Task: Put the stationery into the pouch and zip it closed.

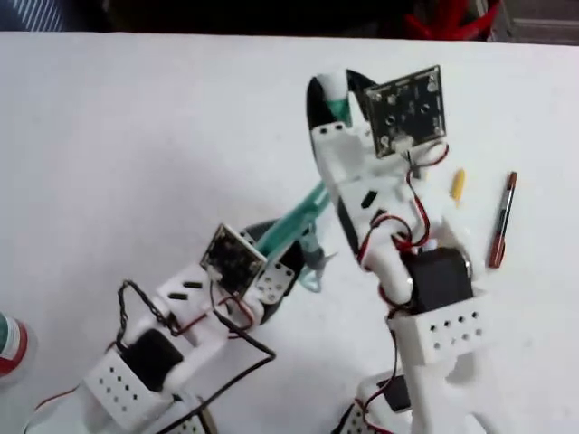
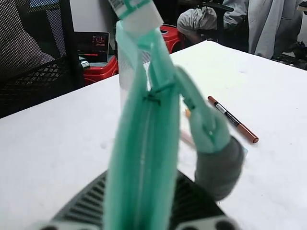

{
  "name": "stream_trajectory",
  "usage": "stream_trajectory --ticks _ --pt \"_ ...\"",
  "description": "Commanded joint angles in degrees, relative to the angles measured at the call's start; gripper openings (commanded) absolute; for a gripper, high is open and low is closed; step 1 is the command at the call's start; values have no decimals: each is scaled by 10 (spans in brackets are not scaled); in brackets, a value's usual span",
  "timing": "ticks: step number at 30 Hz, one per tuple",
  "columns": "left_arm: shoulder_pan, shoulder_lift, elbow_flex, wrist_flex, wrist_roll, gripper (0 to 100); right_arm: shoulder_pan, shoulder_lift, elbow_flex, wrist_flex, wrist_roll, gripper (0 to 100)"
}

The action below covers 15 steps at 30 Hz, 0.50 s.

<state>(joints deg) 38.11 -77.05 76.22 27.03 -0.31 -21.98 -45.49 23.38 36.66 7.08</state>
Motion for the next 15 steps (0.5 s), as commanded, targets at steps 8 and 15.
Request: stream_trajectory --ticks 8,15 --pt "-41 3 -3 -32 -2 28 -1 -20 104 -100 -11 18" --pt "-46 2 0 -26 41 143 -7 -46 150 -210 -70 18"
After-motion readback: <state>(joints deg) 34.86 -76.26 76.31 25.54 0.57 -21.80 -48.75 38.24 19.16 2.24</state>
